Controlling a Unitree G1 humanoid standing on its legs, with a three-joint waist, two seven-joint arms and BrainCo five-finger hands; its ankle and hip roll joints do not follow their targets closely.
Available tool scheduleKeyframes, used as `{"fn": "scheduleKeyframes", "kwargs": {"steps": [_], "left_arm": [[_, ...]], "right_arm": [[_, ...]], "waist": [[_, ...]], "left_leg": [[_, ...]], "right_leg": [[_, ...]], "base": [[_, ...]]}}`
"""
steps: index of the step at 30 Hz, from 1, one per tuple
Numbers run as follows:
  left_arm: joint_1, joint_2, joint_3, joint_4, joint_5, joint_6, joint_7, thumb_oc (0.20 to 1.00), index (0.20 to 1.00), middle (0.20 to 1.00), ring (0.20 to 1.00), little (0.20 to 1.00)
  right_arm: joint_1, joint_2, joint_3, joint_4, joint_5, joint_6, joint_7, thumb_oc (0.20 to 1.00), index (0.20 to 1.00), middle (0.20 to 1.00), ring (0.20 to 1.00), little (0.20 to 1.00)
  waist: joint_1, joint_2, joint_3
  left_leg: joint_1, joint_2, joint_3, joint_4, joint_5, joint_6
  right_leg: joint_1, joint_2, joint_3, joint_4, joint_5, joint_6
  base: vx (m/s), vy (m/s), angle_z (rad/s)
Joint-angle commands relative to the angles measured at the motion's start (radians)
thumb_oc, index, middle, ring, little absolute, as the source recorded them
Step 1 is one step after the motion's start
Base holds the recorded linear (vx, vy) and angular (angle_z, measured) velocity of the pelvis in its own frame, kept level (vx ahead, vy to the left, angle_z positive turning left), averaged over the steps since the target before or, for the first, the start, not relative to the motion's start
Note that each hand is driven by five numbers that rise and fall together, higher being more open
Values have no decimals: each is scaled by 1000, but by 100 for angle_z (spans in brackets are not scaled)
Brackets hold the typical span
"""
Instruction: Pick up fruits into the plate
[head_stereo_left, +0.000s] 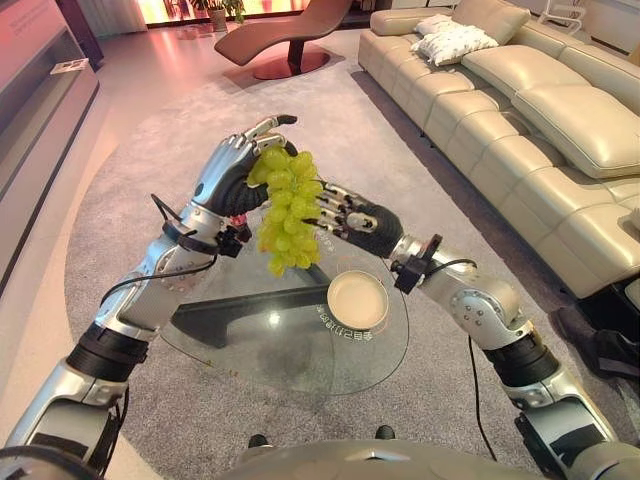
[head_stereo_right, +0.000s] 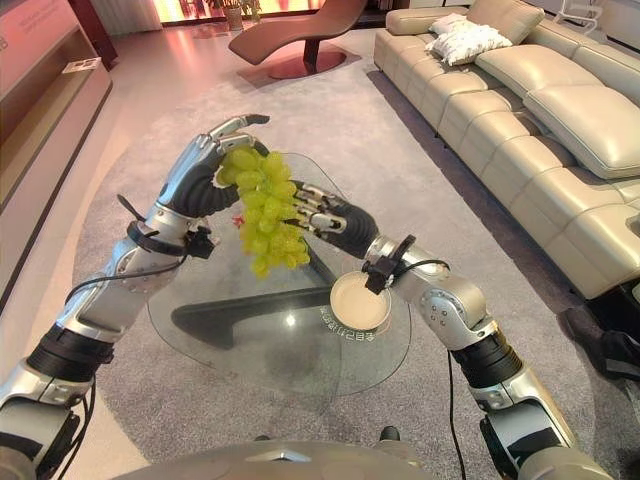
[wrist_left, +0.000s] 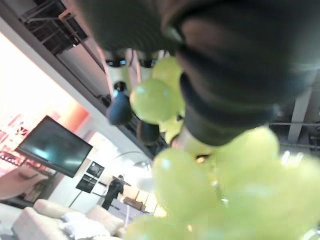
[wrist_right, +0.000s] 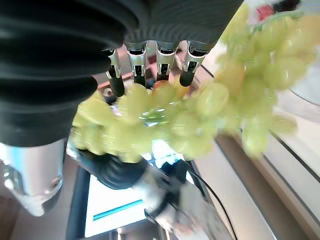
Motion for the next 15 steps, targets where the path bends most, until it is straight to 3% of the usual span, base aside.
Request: {"fn": "scheduleKeyframes", "kwargs": {"steps": [1, 7, 15], "left_arm": [[-158, 46, -11, -3, -41, 6, 22, 200, 200, 200, 200, 200], [-192, 32, -67, 13, -21, 33, -9, 200, 200, 200, 200, 200], [-255, -17, -159, 41, -13, 82, -65, 200, 200, 200, 200, 200]], "right_arm": [[-49, 42, 37, -71, 54, 22, 47, 1000, 1000, 1000, 1000, 1000], [-71, 39, 107, -89, 26, 64, 55, 1000, 1000, 1000, 1000, 1000], [-130, 82, 161, -67, 21, 52, 27, 1000, 1000, 1000, 1000, 1000]], "waist": [[6, -25, -16], [-3, -28, -15], [-10, -28, -15]], "left_leg": [[-2, 0, 5, 42, -114, 16], [1, 3, 7, 38, -110, 15], [4, -1, 7, 42, -114, 20]], "right_leg": [[31, -70, -52, 45, -70, 47], [29, -64, -39, 45, -71, 46], [30, -60, -22, 44, -71, 44]], "base": [[0, 0, 0], [-7, -2, -2], [1, 1, -1]]}}
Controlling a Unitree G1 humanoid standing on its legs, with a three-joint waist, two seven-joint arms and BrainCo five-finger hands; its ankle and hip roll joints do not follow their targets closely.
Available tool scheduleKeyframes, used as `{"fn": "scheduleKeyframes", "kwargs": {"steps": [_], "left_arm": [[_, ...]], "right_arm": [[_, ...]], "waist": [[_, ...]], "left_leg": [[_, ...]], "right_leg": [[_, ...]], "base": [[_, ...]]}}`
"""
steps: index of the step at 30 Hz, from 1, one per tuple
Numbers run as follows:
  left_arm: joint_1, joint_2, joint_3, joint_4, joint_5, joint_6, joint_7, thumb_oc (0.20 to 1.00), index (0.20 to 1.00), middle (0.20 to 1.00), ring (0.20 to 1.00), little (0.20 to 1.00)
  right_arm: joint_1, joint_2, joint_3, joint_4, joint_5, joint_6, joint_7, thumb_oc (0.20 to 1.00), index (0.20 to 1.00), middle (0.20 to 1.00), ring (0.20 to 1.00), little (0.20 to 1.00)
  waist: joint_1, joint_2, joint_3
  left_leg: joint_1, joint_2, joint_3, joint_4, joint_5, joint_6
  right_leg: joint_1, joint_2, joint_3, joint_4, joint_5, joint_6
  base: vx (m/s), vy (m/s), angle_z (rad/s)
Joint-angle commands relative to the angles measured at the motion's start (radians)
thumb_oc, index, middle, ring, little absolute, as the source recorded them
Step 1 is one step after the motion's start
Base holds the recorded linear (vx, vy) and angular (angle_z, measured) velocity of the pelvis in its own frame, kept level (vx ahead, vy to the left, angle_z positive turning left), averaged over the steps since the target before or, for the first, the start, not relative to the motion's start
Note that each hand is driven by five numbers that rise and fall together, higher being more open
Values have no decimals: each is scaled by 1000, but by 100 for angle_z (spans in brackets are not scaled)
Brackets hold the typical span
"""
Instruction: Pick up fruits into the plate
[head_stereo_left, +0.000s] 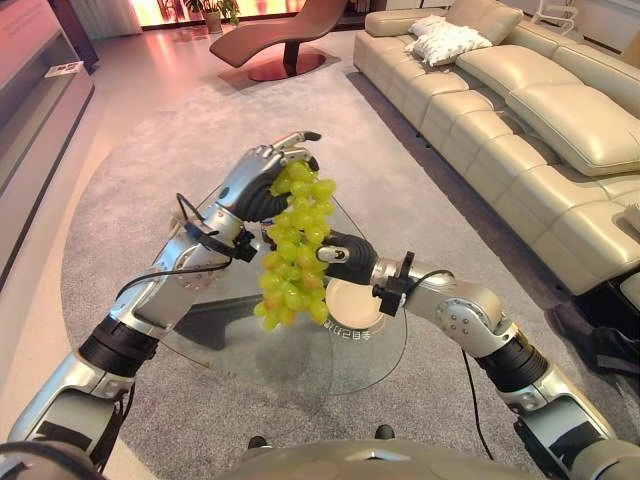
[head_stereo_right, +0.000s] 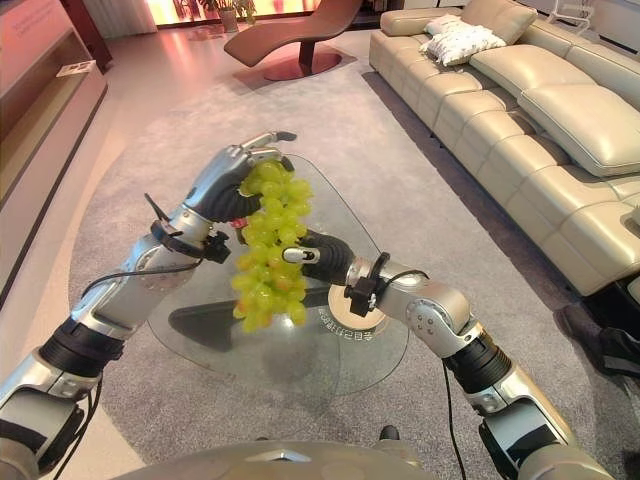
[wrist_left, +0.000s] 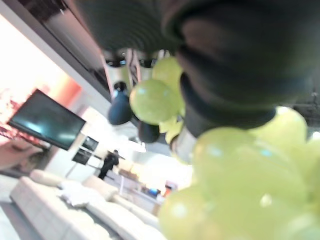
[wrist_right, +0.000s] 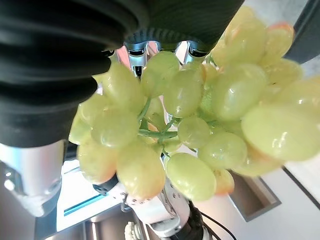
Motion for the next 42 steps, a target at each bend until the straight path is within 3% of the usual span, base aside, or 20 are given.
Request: {"fn": "scheduleKeyframes", "kwargs": {"steps": [1, 5, 13, 14, 15, 22, 36, 37, 38, 42], "left_arm": [[-203, -21, -22, 46, -13, 28, 6, 200, 200, 200, 200, 200], [-217, -63, -58, 74, 12, 85, -19, 200, 200, 200, 200, 200], [-219, -117, -123, 118, 84, 124, -48, 200, 200, 200, 200, 200], [-221, -120, -126, 121, 87, 127, -50, 200, 200, 200, 200, 200], [-224, -122, -136, 127, 86, 128, -47, 200, 200, 200, 200, 200], [-207, -160, -147, 155, 107, 169, -40, 200, 200, 200, 200, 200], [-108, -113, -79, 170, 65, 221, -48, 200, 200, 200, 200, 200], [-99, -112, -73, 172, 52, 225, -47, 715, 715, 715, 715, 715], [-93, -112, -69, 173, 46, 222, -48, 1000, 1000, 1000, 1000, 1000], [-29, -100, -23, 190, 35, 207, 3, 1000, 1000, 1000, 1000, 1000]], "right_arm": [[-113, 90, 50, -64, 34, -43, 21, 1000, 1000, 1000, 1000, 1000], [-133, 131, 70, -54, 42, -44, -13, 1000, 1000, 1000, 1000, 1000], [-142, 178, 113, -41, 78, -31, -40, 1000, 1000, 1000, 1000, 1000], [-143, 180, 115, -41, 81, -33, -44, 520, 520, 520, 520, 520], [-139, 188, 121, -42, 84, -40, -65, 200, 200, 200, 200, 200], [-121, 204, 117, -16, 88, -36, -102, 200, 200, 200, 200, 200], [-14, 153, 50, -2, 112, -57, -123, 200, 200, 200, 200, 200], [-5, 149, 43, 2, 113, -58, -128, 200, 200, 200, 200, 200], [1, 147, 37, 4, 111, -62, -129, 200, 200, 200, 200, 200], [57, 107, -31, 40, 81, -88, -110, 200, 200, 200, 200, 200]], "waist": [[-4, -28, -16], [-6, -27, -18], [-10, -28, -14], [-11, -28, -13], [-11, -28, -13], [-15, -29, -7], [0, -29, 22], [1, -29, 23], [1, -29, 24], [8, -31, 44]], "left_leg": [[-4, -2, -2, 43, -115, 20], [-3, -5, 1, 44, -119, 23], [-2, -7, 9, 45, -121, 28], [-2, -6, 9, 45, -121, 28], [-2, -7, 7, 47, -122, 29], [3, -3, 12, 43, -119, 30], [-13, -15, -7, 32, -108, 34], [-14, -15, -8, 31, -108, 34], [-15, -17, -9, 31, -108, 35], [-38, -21, -19, 35, -107, 36]], "right_leg": [[32, -67, -36, 43, -70, 45], [29, -67, -29, 39, -67, 46], [25, -66, -23, 39, -66, 48], [25, -66, -22, 39, -67, 48], [24, -65, -19, 41, -68, 47], [28, -63, -21, 43, -71, 47], [25, -54, -44, 52, -85, 37], [26, -53, -45, 51, -86, 37], [26, -53, -46, 51, -86, 36], [10, -51, -50, 56, -89, 34]], "base": [[6, -1, -6], [5, -1, -5], [-7, 4, -2], [0, 0, 0], [0, 0, 0], [0, 0, 0], [0, 0, 0], [0, 0, 0], [0, 0, 0], [-63, 12, 4]]}}
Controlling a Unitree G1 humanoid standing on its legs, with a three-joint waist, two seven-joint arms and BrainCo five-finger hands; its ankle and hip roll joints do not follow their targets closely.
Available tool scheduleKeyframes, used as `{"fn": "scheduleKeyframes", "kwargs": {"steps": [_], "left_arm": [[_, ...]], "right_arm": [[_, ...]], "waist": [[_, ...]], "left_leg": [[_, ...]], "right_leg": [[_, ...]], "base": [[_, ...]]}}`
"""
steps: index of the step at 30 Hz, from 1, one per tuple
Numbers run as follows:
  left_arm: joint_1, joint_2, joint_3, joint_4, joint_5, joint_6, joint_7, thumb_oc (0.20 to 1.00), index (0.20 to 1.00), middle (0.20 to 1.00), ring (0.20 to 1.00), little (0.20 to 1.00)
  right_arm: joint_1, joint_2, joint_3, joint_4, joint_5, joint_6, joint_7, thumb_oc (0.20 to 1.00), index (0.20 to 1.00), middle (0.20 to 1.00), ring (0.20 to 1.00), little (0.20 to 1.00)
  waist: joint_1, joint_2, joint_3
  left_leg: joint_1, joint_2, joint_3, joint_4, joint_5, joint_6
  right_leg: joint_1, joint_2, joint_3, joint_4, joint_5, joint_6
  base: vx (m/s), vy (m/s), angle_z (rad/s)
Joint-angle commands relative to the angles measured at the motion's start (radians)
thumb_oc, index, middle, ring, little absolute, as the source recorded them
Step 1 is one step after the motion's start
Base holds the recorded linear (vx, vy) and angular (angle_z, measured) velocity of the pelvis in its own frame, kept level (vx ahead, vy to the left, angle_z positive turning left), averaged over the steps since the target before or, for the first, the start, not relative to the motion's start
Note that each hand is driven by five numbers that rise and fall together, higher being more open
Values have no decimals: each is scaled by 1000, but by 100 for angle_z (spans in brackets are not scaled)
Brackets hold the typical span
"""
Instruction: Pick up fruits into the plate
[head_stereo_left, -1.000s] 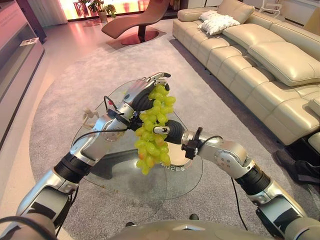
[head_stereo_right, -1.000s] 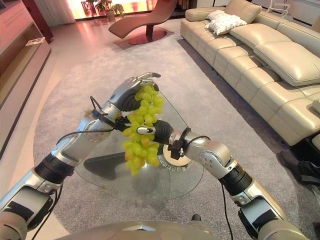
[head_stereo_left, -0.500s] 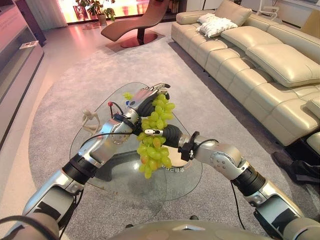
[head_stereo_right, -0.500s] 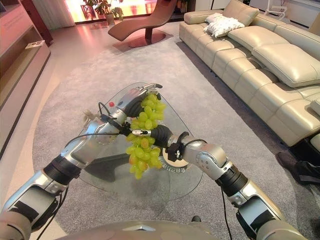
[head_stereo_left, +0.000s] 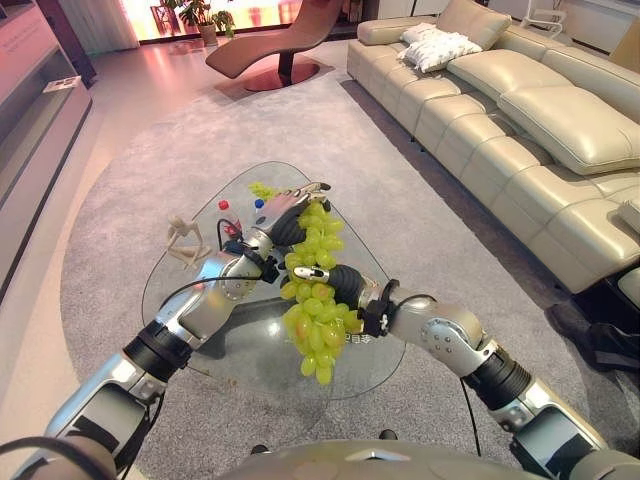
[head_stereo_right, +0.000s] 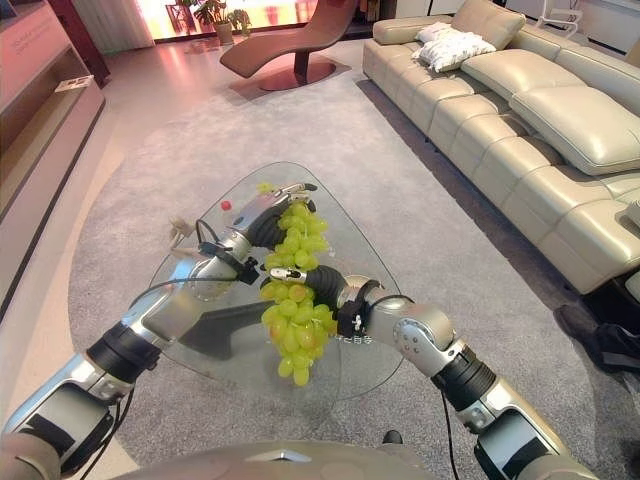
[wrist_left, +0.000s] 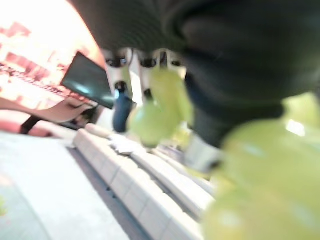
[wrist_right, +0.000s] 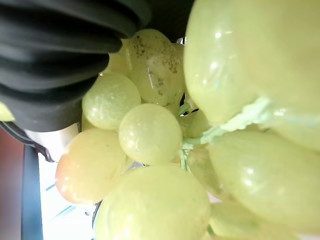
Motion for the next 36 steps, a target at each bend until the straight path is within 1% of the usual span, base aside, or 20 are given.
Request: {"fn": "scheduleKeyframes", "kwargs": {"steps": [1, 4, 5, 8, 12, 16, 17, 18, 19, 20, 22, 23, 24, 25, 26, 27, 30, 31, 33, 36], "left_arm": [[-73, 37, 67, 51, -29, -14, 80, 1000, 1000, 1000, 1000, 1000], [-40, 62, 91, 77, -27, -14, 80, 1000, 1000, 1000, 1000, 1000], [-14, 86, 109, 101, -35, -32, 88, 1000, 1000, 1000, 1000, 1000], [28, 107, 136, 145, -58, -48, 97, 1000, 1000, 1000, 1000, 1000], [78, 119, 165, 207, -60, -84, 83, 1000, 1000, 1000, 1000, 1000], [122, 108, 175, 286, -74, -88, 53, 1000, 1000, 1000, 1000, 1000], [138, 96, 177, 318, -82, -70, 54, 1000, 1000, 1000, 1000, 1000], [144, 90, 175, 334, -84, -63, 55, 1000, 1000, 1000, 1000, 1000], [159, 71, 171, 390, -108, -33, 53, 1000, 1000, 1000, 1000, 1000], [160, 67, 169, 407, -109, -31, 55, 1000, 1000, 1000, 1000, 1000], [152, 56, 158, 476, -130, -2, 61, 1000, 1000, 1000, 1000, 1000], [131, 25, 153, 572, -163, 2, 74, 1000, 1000, 1000, 1000, 1000], [124, 7, 154, 620, -182, 24, 82, 1000, 1000, 1000, 1000, 1000], [122, 7, 154, 622, -182, 23, 83, 1000, 1000, 1000, 1000, 1000], [122, -25, 160, 705, -176, 28, 95, 1000, 1000, 1000, 1000, 1000], [124, -39, 161, 743, -186, 33, 104, 1000, 1000, 1000, 1000, 1000], [141, -58, 168, 807, -200, 35, 119, 1000, 1000, 1000, 1000, 1000], [152, -70, 179, 831, -204, 25, 130, 1000, 1000, 1000, 1000, 1000], [172, -87, 203, 899, -232, -26, 151, 1000, 1000, 1000, 1000, 1000], [182, -88, 205, 912, -236, -49, 167, 1000, 1000, 1000, 1000, 1000]], "right_arm": [[-64, 47, -114, -43, 39, -92, 40, 200, 200, 200, 200, 200], [-42, 14, -154, -12, 23, -109, 56, 200, 200, 200, 200, 200], [-26, -12, -185, 15, 18, -123, 75, 200, 200, 200, 200, 200], [-7, -38, -218, 64, 6, -157, 98, 200, 200, 200, 200, 200], [12, -61, -256, 130, -6, -184, 115, 200, 200, 200, 200, 200], [31, -74, -287, 215, -53, -202, 113, 200, 200, 200, 200, 200], [36, -78, -297, 251, -79, -207, 111, 200, 200, 200, 200, 200], [36, -79, -300, 266, -95, -207, 105, 200, 200, 200, 200, 200], [27, -86, -304, 318, -153, -221, 88, 200, 200, 200, 200, 200], [20, -91, -306, 335, -165, -225, 84, 200, 200, 200, 200, 200], [-22, -112, -310, 405, -266, -247, 60, 200, 200, 200, 200, 200], [-80, -136, -290, 476, -287, -244, 3, 200, 200, 200, 200, 200], [-105, -145, -290, 537, -335, -252, -26, 200, 200, 200, 200, 200], [-108, -145, -290, 541, -336, -254, -25, 200, 200, 200, 200, 200], [-171, -162, -284, 652, -401, -270, -59, 200, 200, 200, 200, 200], [-201, -171, -285, 708, -455, -288, -84, 200, 200, 200, 200, 200], [-253, -198, -300, 813, -545, -306, -105, 200, 200, 200, 200, 200], [-268, -211, -304, 845, -571, -313, -117, 200, 200, 200, 200, 200], [-353, -265, -323, 965, -671, -323, -140, 200, 200, 200, 200, 200], [-421, -302, -323, 1020, -711, -320, -169, 200, 200, 200, 200, 200]], "waist": [[5, -46, 79], [12, -49, 91], [16, -52, 101], [24, -56, 117], [34, -59, 133], [44, -59, 150], [46, -58, 155], [46, -57, 158], [50, -56, 173], [50, -55, 179], [54, -52, 207], [61, -51, 240], [66, -51, 256], [66, -51, 256], [79, -50, 287], [88, -48, 305], [106, -40, 335], [115, -35, 347], [141, -15, 399], [158, 5, 445]], "left_leg": [[-34, -24, -32, 35, -106, 36], [-49, -26, -39, 32, -103, 38], [-55, -28, -42, 29, -101, 39], [-64, -30, -49, 28, -98, 39], [-71, -32, -57, 25, -95, 38], [-81, -35, -65, 27, -94, 36], [-84, -36, -68, 27, -93, 37], [-85, -37, -71, 26, -93, 37], [-100, -40, -80, 29, -91, 38], [-107, -41, -82, 31, -90, 38], [-138, -45, -92, 39, -87, 37], [-169, -50, -102, 42, -79, 38], [-183, -54, -109, 44, -77, 39], [-184, -54, -109, 45, -77, 39], [-206, -65, -123, 52, -76, 44], [-218, -72, -130, 55, -78, 47], [-240, -88, -146, 66, -82, 55], [-253, -95, -152, 73, -84, 58], [-305, -112, -167, 104, -82, 59], [-359, -122, -176, 129, -73, 58]], "right_leg": [[21, -55, -64, 57, -91, 36], [11, -53, -67, 55, -91, 33], [7, -52, -72, 53, -90, 31], [3, -50, -78, 52, -89, 28], [2, -49, -86, 51, -90, 26], [-3, -49, -92, 55, -90, 26], [-5, -49, -93, 57, -91, 25], [-6, -48, -92, 58, -91, 25], [-18, -47, -88, 63, -95, 24], [-24, -46, -87, 66, -96, 23], [-52, -44, -82, 78, -97, 20], [-81, -43, -77, 88, -94, 17], [-93, -41, -77, 91, -93, 14], [-93, -41, -77, 92, -93, 14], [-111, -38, -73, 96, -90, 10], [-120, -36, -73, 96, -89, 7], [-138, -32, -71, 105, -91, 1], [-148, -30, -74, 114, -93, 0], [-191, -25, -82, 153, -105, -10], [-241, -24, -91, 191, -110, -16]], "base": [[-92, 3, 8], [-86, -8, 11], [-78, -11, 8], [-58, -14, 5], [-27, -12, 6], [-7, -13, 8], [0, 0, 0], [0, 0, 0], [-52, 2, 3], [-146, 1, 5], [-187, -4, 6], [-177, -21, 14], [-147, -22, 16], [-76, -53, 20], [-68, -60, 14], [-74, -78, 12], [-12, -49, 6], [-24, -35, 10], [-69, -19, 19], [-70, -14, 19]]}}
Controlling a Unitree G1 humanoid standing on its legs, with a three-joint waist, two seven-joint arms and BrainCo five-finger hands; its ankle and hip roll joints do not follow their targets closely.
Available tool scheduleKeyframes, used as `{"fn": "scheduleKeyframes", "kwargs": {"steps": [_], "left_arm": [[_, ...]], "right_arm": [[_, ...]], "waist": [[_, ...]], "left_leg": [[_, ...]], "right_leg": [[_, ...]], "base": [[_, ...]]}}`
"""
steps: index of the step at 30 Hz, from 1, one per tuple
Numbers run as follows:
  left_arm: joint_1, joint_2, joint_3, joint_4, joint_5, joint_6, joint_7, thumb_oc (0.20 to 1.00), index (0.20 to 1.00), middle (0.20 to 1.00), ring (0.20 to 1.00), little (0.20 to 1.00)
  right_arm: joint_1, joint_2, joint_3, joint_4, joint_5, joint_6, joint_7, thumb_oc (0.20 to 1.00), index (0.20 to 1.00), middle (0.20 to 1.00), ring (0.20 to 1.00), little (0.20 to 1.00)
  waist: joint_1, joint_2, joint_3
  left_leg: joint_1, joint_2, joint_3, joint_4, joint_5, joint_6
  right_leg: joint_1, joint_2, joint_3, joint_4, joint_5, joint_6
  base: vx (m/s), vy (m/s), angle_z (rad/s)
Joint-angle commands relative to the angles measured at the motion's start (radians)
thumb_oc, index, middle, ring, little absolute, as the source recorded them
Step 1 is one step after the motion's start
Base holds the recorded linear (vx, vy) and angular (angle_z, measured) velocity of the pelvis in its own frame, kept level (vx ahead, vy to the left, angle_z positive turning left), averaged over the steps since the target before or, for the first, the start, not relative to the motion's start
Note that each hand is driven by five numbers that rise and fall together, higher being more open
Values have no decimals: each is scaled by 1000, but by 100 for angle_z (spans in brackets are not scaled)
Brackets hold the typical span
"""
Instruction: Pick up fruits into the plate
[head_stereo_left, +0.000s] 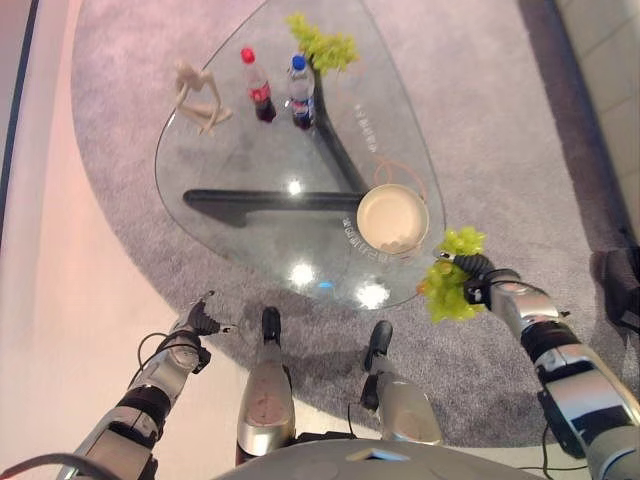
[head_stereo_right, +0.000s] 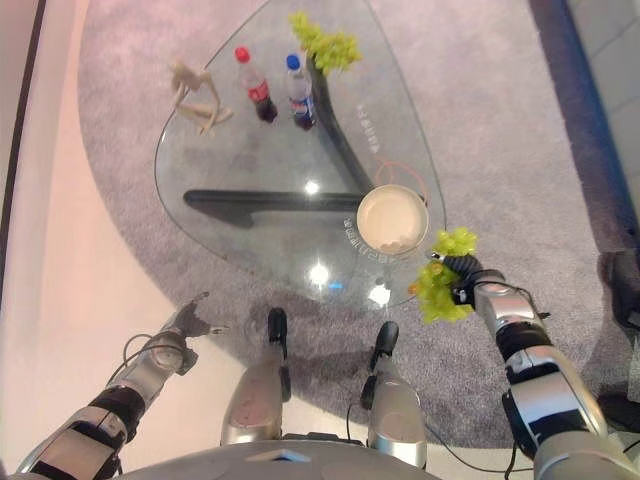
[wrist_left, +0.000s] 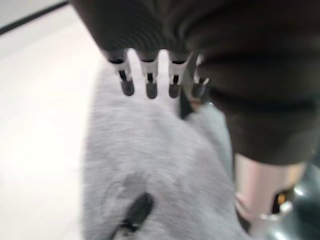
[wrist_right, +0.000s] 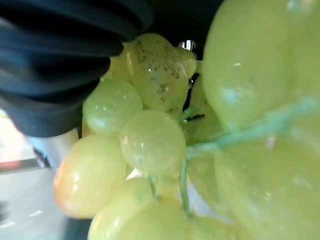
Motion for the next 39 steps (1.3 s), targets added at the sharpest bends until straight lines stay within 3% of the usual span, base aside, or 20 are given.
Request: {"fn": "scheduleKeyframes", "kwargs": {"steps": [1, 7, 9, 11, 13, 15, 19, 27, 28, 32, 34, 35, 36, 37, 39], "left_arm": [[-6, 18, -5, 42, -26, -59, 55, 1000, 1000, 1000, 1000, 1000], [34, -1, -16, 48, -67, -115, 133, 1000, 1000, 1000, 1000, 1000], [35, -2, -17, 47, -68, -120, 140, 1000, 1000, 1000, 1000, 1000], [42, -5, -23, 35, -103, -130, 162, 1000, 1000, 1000, 1000, 1000], [45, -7, -23, 31, -105, -131, 163, 1000, 1000, 1000, 1000, 1000], [49, -5, -35, 16, -121, -135, 169, 1000, 1000, 1000, 1000, 1000], [45, -1, -46, -8, -138, -130, 169, 1000, 1000, 1000, 1000, 1000], [76, 19, -74, -68, -155, -116, 155, 1000, 1000, 1000, 1000, 1000], [81, 24, -75, -83, -151, -106, 151, 1000, 1000, 1000, 1000, 1000], [88, 27, -77, -99, -153, -96, 145, 1000, 1000, 1000, 1000, 1000], [95, 25, -77, -111, -163, -89, 138, 1000, 1000, 1000, 1000, 1000], [100, 24, -76, -113, -165, -89, 135, 1000, 1000, 1000, 1000, 1000], [101, 24, -75, -113, -166, -89, 133, 1000, 1000, 1000, 1000, 1000], [97, 18, -64, -106, -161, -89, 131, 1000, 1000, 1000, 1000, 1000], [104, 15, -52, -95, -162, -89, 130, 1000, 1000, 1000, 1000, 1000]], "right_arm": [[-132, -81, 0, 14, -96, -59, -67, 200, 200, 200, 200, 200], [-263, -136, 89, -21, -244, -88, -261, 200, 200, 200, 200, 200], [-270, -138, 94, -24, -242, -85, -276, 200, 200, 200, 200, 200], [-317, -163, 132, -41, -379, -128, -373, 200, 200, 200, 200, 200], [-327, -171, 141, -50, -410, -132, -389, 200, 200, 200, 200, 200], [-365, -186, 176, -93, -451, -90, -425, 200, 200, 200, 200, 200], [-405, -191, 201, -44, -467, -47, -411, 200, 200, 200, 200, 200], [-421, -190, 223, 224, -436, 143, -136, 200, 200, 200, 200, 200], [-410, -192, 217, 255, -440, 197, -104, 1000, 1000, 1000, 1000, 1000], [-398, -191, 195, 310, -441, 256, -73, 1000, 1000, 1000, 1000, 1000], [-384, -192, 164, 324, -392, 201, -147, 1000, 1000, 1000, 1000, 1000], [-380, -193, 147, 315, -373, 142, -205, 1000, 1000, 1000, 1000, 1000], [-378, -193, 143, 311, -368, 131, -220, 1000, 1000, 1000, 1000, 1000], [-383, -196, 116, 275, -372, 34, -359, 1000, 1000, 1000, 1000, 1000], [-359, -193, 93, 235, -391, -28, -445, 1000, 1000, 1000, 1000, 1000]], "waist": [[25, -7, 44], [51, 7, 50], [52, 8, 50], [60, 16, 50], [61, 18, 50], [64, 23, 50], [72, 34, 50], [99, 75, 50], [104, 80, 50], [109, 90, 50], [108, 98, 50], [107, 101, 50], [107, 102, 50], [101, 102, 50], [94, 95, 50]], "left_leg": [[-104, -117, -42, 102, -121, 54], [-263, -153, -61, 139, -109, 65], [-272, -154, -62, 143, -108, 65], [-327, -164, -67, 171, -108, 69], [-342, -168, -69, 180, -109, 70], [-396, -179, -74, 212, -112, 75], [-454, -182, -73, 245, -117, 80], [-491, -191, -84, 277, -149, 87], [-493, -191, -85, 280, -149, 89], [-492, -194, -87, 283, -148, 91], [-476, -195, -87, 279, -148, 93], [-467, -195, -86, 279, -151, 93], [-463, -196, -85, 279, -151, 93], [-467, -193, -78, 276, -126, 99], [-446, -190, -71, 279, -134, 100]], "right_leg": [[-85, -19, 13, 195, -134, -5], [-255, -16, -24, 252, -132, -14], [-264, -17, -26, 257, -133, -14], [-320, -23, -38, 292, -139, -15], [-335, -26, -40, 302, -141, -15], [-394, -38, -40, 340, -144, -14], [-459, -56, -42, 379, -148, -11], [-514, -75, -35, 442, -187, -11], [-517, -79, -37, 446, -188, -13], [-517, -82, -38, 450, -187, -14], [-506, -80, -34, 447, -186, -14], [-499, -80, -33, 448, -186, -14], [-496, -80, -32, 448, -186, -14], [-497, -78, -43, 434, -154, -23], [-478, -77, -42, 436, -156, -20]], "base": [[-64, -27, 19], [-18, -18, 10], [1, 14, 9], [21, 36, 11], [22, 29, 10], [41, 48, 12], [47, 25, 15], [77, -10, 7], [49, -30, 2], [29, -3, 2], [15, 22, 0], [14, 35, 1], [-62, 65, 0], [-65, 61, -1], [-32, 32, -1]]}}
